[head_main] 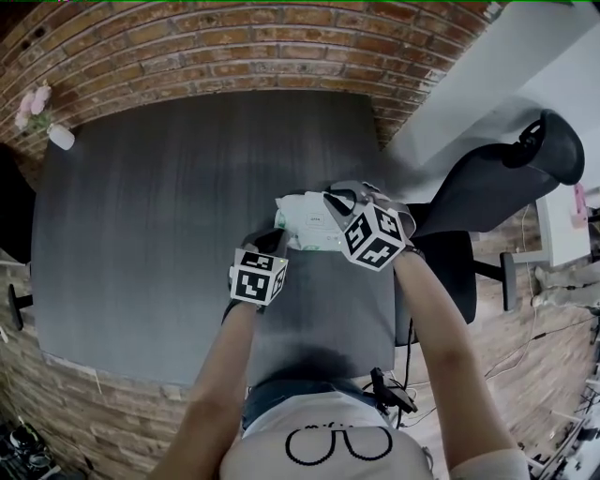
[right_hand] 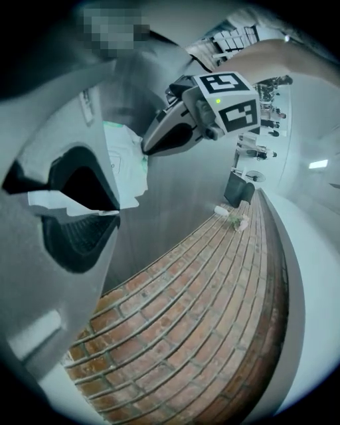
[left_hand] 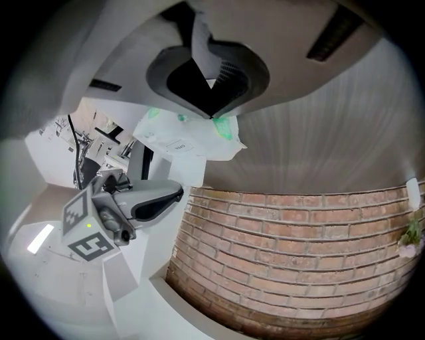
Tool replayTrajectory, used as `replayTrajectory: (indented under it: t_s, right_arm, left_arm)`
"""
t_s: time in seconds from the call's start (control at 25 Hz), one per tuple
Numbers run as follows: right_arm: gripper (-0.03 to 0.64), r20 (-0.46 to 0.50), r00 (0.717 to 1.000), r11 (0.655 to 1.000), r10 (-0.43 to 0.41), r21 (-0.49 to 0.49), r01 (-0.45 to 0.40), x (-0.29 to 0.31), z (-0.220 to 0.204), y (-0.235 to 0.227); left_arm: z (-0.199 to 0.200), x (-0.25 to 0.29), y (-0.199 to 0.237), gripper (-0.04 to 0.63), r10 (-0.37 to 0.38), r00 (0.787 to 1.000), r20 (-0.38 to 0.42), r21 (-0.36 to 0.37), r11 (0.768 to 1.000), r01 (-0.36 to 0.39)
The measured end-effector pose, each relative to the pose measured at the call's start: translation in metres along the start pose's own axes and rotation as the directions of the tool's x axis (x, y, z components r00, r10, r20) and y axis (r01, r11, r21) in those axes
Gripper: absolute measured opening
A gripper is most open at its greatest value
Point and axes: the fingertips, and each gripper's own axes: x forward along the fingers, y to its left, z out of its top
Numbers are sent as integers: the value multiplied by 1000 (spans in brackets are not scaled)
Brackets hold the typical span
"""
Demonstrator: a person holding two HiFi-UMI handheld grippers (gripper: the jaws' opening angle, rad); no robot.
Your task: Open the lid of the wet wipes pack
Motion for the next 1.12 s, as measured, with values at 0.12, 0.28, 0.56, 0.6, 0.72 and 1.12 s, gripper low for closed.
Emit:
replayTrajectory:
  t_s: [0.12,0.28,0.56,0.6,0.72,1.12]
  right_arm:
    - [23,-11,1000,1000,-6,22,6,10,-3,-10]
    - [24,-23,1000,998,-17,67,19,25,-9,-19]
    - [31,-51,997,985,-56,160,64,43,-20,-25]
    - [41,-59,996,984,-63,165,72,44,-22,-26]
    - [71,-72,994,979,-77,181,89,45,-25,-29]
    - [88,-20,990,967,-142,210,143,-1,-10,-31]
  left_arm:
    - [0,0,0,-2,-5,1000,-2,1,1000,5]
    - [-1,0,1,-2,-12,1000,-5,2,1000,12]
    - [-1,0,2,-2,-21,1000,-5,-3,1000,21]
    - [0,0,2,-2,-22,1000,-4,-4,1000,22]
    - [0,-1,2,-2,-21,1000,-5,-5,1000,21]
    - [10,-19,-1,-2,25,998,50,4,1000,-25]
